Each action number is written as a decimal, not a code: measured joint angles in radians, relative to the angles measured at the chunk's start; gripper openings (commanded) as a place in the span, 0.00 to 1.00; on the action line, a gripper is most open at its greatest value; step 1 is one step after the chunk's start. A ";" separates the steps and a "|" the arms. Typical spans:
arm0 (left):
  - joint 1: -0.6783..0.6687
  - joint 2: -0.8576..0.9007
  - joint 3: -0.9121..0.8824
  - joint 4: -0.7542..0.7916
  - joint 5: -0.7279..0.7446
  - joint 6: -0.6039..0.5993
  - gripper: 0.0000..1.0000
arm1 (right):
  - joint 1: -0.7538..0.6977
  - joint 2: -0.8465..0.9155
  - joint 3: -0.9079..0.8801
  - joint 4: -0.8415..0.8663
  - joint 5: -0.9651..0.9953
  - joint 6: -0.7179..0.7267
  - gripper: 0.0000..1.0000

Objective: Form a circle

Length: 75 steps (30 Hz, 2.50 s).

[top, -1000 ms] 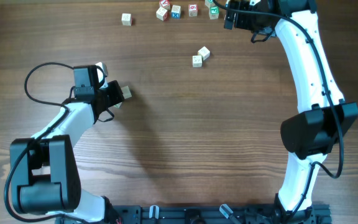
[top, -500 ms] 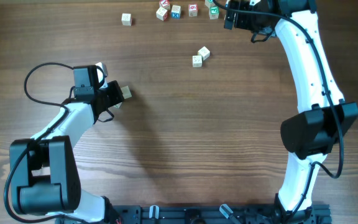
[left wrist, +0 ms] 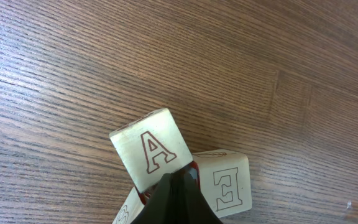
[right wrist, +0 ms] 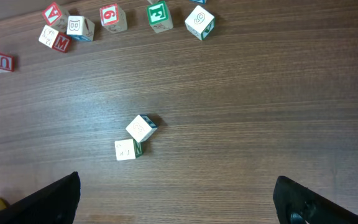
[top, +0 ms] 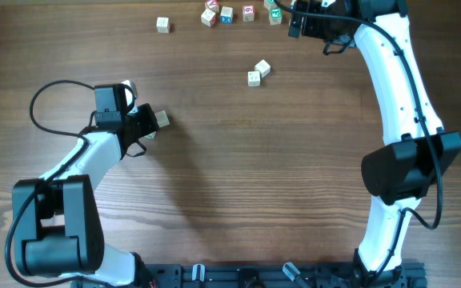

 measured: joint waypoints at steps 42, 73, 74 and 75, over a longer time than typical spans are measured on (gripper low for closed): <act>0.008 -0.352 -0.005 -0.130 0.046 -0.013 0.04 | 0.000 0.000 0.000 0.109 0.001 0.045 1.00; 0.330 -0.375 -0.004 -0.286 -0.019 -0.079 0.06 | 0.346 0.188 -0.494 0.819 -0.271 0.023 0.04; 0.330 -0.375 -0.004 -0.285 -0.019 -0.079 0.04 | 0.360 0.195 -0.515 0.875 -0.275 0.022 0.04; 0.330 -0.375 -0.004 -0.286 -0.019 -0.079 0.04 | 0.367 0.199 -0.527 0.894 -0.276 0.023 0.04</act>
